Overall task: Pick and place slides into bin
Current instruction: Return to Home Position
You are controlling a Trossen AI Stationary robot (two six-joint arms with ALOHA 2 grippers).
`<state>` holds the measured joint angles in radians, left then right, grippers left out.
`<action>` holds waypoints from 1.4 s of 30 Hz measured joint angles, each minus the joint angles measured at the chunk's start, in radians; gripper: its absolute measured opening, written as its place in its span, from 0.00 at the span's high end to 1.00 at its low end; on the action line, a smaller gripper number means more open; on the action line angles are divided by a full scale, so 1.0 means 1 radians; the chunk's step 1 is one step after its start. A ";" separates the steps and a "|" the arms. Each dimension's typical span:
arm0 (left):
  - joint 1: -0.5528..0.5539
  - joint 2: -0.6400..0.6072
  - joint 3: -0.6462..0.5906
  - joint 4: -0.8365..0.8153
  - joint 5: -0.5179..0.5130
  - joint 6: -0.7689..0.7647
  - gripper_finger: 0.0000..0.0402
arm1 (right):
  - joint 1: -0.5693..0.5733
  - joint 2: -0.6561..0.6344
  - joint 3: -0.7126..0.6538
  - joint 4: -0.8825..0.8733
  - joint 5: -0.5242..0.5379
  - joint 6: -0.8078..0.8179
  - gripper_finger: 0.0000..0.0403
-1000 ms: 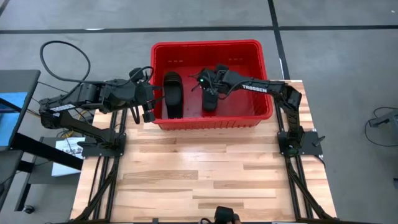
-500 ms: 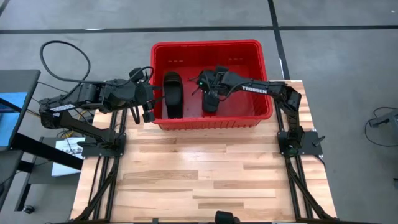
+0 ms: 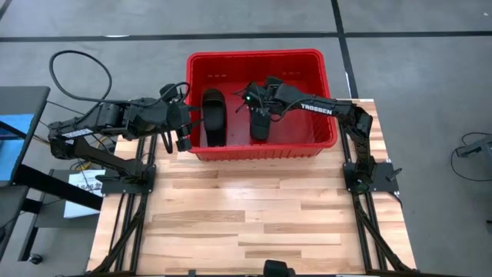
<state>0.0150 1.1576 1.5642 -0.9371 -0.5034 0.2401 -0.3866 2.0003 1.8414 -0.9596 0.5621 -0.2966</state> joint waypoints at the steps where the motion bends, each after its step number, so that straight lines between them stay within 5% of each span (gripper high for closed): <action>1: 0.000 0.000 0.000 0.000 0.000 0.000 0.64 | 0.000 0.000 0.018 -0.006 0.000 0.000 0.60; 12: 0.005 -0.003 0.000 -0.013 -0.020 -0.001 0.64 | 0.021 -0.001 0.234 -0.095 -0.046 0.051 0.60; 25: 0.182 -0.214 -0.016 0.149 -0.018 -0.213 0.64 | -0.020 -0.233 0.315 0.135 -0.447 0.307 0.62; 31: 0.197 -0.374 -0.226 0.324 -0.133 -0.338 0.64 | 0.019 -0.374 0.315 0.165 -0.700 0.361 0.66; 35: 0.197 -0.509 -0.386 0.421 -0.082 -0.357 0.64 | 0.081 -0.462 0.315 0.120 -0.841 0.344 0.71; 42: 0.197 -0.681 -0.556 0.440 0.053 -0.378 0.64 | 0.231 -0.613 0.267 0.019 -0.794 0.348 0.79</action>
<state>0.2119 0.4764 1.0082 -0.4972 -0.4500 -0.1382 -0.1556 1.3877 2.1079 -0.9406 -0.2316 0.0512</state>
